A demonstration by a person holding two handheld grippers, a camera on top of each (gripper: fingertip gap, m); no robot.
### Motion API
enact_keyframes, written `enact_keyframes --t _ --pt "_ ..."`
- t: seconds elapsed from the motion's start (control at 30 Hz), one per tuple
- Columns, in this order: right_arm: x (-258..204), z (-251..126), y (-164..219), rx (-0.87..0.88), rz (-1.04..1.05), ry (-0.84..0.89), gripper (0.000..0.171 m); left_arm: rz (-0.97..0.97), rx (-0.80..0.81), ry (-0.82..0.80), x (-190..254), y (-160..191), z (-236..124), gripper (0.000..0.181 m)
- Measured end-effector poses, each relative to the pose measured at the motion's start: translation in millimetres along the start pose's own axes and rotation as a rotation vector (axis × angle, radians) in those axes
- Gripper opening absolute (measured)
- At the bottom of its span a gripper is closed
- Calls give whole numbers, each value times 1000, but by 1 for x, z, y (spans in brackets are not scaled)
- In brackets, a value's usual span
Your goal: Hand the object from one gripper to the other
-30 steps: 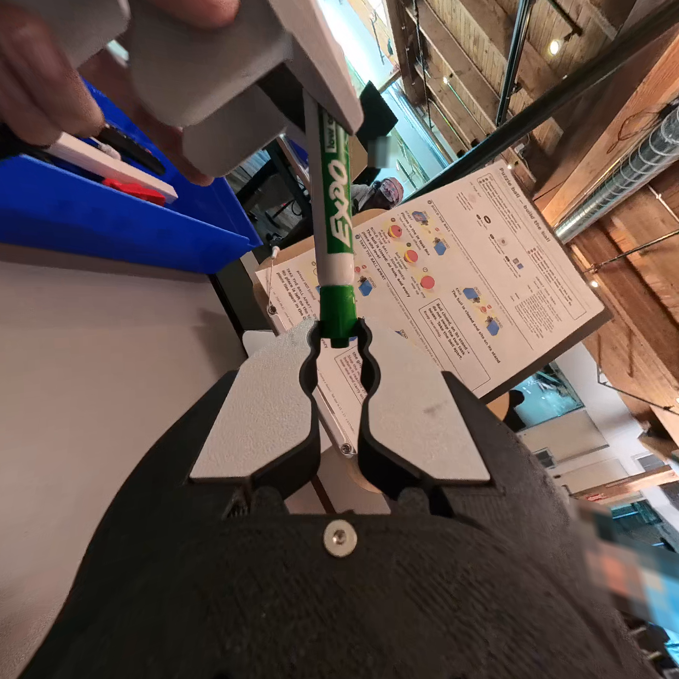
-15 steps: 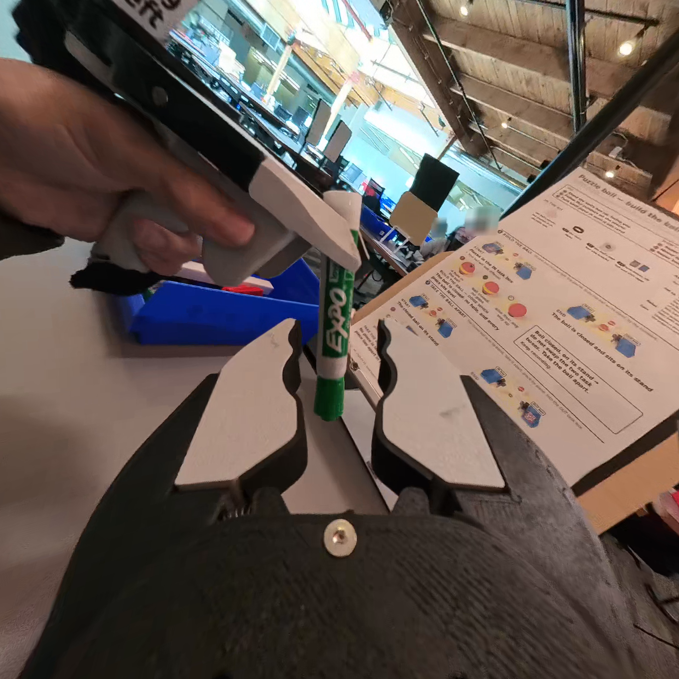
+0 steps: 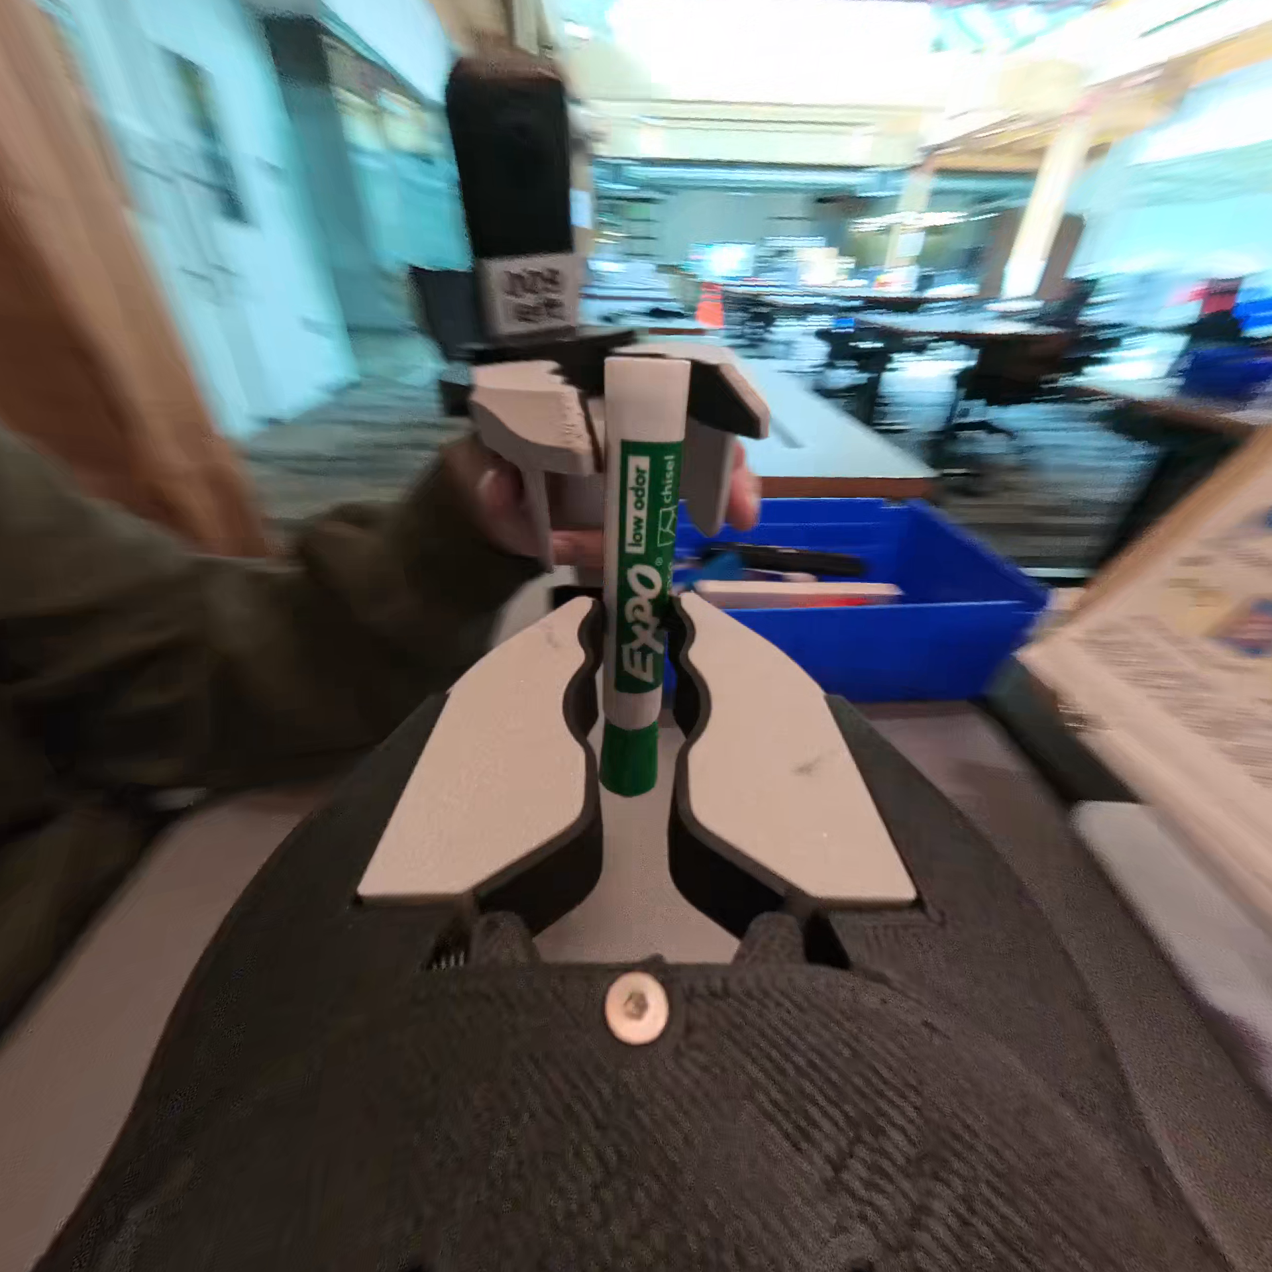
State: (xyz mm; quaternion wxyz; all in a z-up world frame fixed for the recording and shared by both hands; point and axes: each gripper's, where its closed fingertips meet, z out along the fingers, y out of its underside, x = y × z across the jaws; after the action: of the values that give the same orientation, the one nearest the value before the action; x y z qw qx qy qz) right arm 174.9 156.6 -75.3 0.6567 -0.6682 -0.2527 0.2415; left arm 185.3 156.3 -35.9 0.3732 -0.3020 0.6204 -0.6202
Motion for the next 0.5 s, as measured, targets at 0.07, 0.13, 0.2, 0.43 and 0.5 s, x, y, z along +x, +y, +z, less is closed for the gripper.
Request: enact_keyframes --t 0.07,0.13,0.2,0.43,0.5 --pt "-20 -8 3 1 86 -170 18 -33 21 154 18 1 -5 37" --pt "-30 -12 7 -12 123 -253 18 -57 41 256 30 2 -7 38" --pt "-39 -12 10 -31 161 -324 18 -67 35 354 44 5 -8 38" --pt "-68 -7 23 -116 214 -504 18 28 -16 559 73 26 -13 20" --pt "-68 -6 26 -136 212 -496 18 23 -32 571 73 29 -14 19"
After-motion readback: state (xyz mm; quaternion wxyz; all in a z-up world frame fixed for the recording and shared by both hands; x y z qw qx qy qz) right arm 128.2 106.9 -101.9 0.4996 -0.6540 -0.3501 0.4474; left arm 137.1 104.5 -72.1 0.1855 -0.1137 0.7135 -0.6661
